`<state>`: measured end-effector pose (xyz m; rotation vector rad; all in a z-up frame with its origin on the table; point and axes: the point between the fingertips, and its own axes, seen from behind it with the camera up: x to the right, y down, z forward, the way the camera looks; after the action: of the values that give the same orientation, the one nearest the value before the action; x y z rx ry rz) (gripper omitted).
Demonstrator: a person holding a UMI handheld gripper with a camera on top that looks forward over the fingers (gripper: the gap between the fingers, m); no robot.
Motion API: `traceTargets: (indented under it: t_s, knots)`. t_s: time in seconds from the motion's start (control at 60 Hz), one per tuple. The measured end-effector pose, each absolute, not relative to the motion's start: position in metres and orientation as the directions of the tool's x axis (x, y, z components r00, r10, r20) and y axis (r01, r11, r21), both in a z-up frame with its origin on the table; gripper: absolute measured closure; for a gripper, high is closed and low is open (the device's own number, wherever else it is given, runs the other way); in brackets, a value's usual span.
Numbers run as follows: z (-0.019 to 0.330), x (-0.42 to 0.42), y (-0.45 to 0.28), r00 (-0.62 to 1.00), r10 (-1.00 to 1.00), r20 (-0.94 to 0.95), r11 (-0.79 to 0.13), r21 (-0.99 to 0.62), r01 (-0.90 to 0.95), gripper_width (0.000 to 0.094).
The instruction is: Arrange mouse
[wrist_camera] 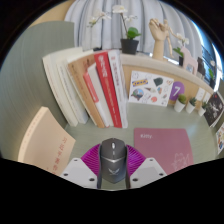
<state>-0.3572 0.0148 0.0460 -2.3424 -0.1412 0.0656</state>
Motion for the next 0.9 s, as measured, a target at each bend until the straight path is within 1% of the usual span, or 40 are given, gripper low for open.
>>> traceTargets:
  t_s: [0.117,0.217,0.283,0.35,0.4,0.483,0.617,0.733,0.817,0.9]
  knots:
    - [0.134,-0.334,0.018,0.992,0.124,0.032,-0.605,-0.79,0.101,0.0611]
    - [0.206,-0.299,0.028,0.996,0.081,0.024,-0.514,-0.855,0.062,0.0611]
    - [0.232,-0.266,0.036,0.998,0.05,0.042,-0.476,-0.878,0.061,0.061]
    - [0.238,-0.232,0.045,0.998,0.02,0.064,-0.467,-0.882,0.066,0.0611]
    - [0.229,-0.211,0.052,0.998,0.004,0.063,-0.478,-0.876,0.057,0.0612]
    - [0.194,-0.177,0.058,0.996,-0.013,0.089,-0.528,-0.847,0.069,0.0613]
    - [0.116,-0.151,0.06,0.997,-0.022,0.078,-0.617,-0.785,0.048,0.0612]
    - [0.052,-0.15,0.056,0.999,-0.011,0.044,-0.682,-0.731,0.025,0.0611]
    - [0.019,-0.152,0.051,0.999,0.003,0.033,-0.716,-0.697,0.025,0.0612]
    - [-0.003,-0.152,0.047,1.0,-0.007,0.012,-0.731,-0.683,0.003,0.0609]
